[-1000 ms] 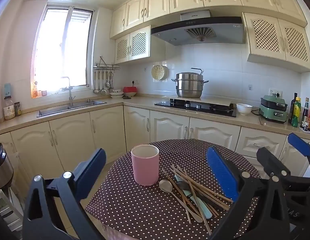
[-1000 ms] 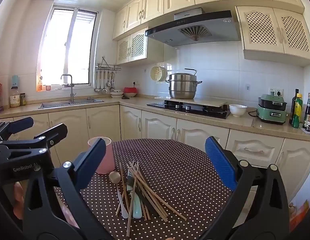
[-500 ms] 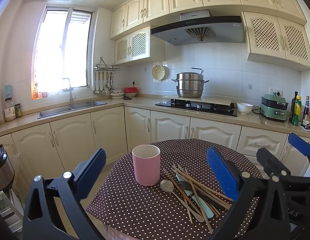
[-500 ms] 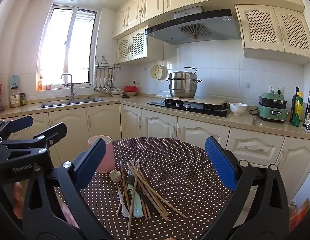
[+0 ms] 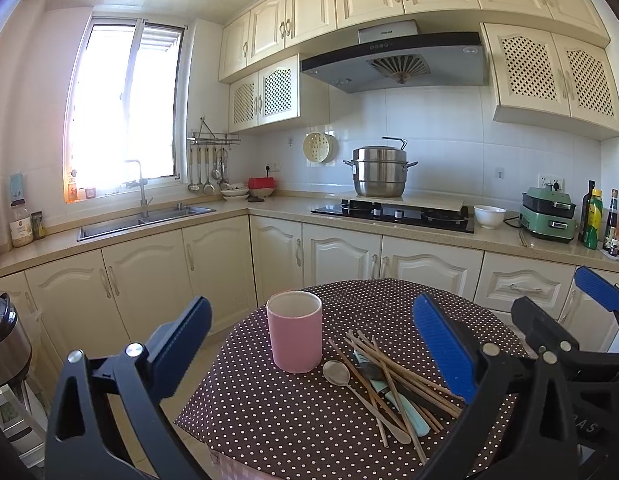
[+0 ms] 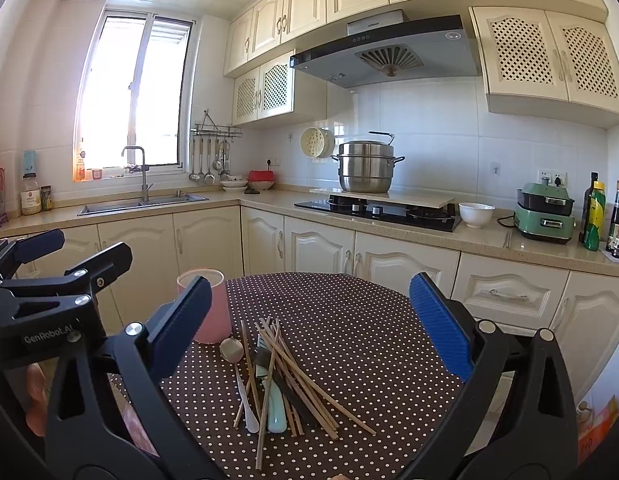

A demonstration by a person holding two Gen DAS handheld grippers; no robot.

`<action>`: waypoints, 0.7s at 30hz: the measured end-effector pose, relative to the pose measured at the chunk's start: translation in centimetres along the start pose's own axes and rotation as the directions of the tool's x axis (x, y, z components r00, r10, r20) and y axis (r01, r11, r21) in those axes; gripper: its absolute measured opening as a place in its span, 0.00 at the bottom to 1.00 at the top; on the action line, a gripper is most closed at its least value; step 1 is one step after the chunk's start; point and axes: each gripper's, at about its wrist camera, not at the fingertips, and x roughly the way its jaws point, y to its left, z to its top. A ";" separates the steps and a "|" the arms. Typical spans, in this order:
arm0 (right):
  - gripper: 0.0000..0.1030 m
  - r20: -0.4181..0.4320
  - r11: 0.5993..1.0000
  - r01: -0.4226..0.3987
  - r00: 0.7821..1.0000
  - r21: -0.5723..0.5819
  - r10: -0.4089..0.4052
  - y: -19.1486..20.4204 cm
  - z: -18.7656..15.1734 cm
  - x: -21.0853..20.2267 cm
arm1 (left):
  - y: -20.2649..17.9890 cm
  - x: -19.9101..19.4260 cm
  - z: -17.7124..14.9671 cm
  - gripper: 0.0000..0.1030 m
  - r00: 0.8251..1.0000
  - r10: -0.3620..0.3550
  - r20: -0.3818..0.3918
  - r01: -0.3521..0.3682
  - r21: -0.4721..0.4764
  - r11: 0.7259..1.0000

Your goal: Organize utensils

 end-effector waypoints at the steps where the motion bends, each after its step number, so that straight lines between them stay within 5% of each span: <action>1: 0.94 0.000 1.000 0.001 1.000 0.000 -0.001 0.0 0.0 0.0 | 0.0 0.0 0.0 0.96 1.000 0.000 0.000 0.000 0.000 1.000; 21: 0.94 -0.018 1.000 -0.008 1.000 0.004 0.008 0.1 0.4 0.4 | 0.8 -0.1 -0.1 0.96 1.000 0.004 -0.003 -0.004 0.001 1.000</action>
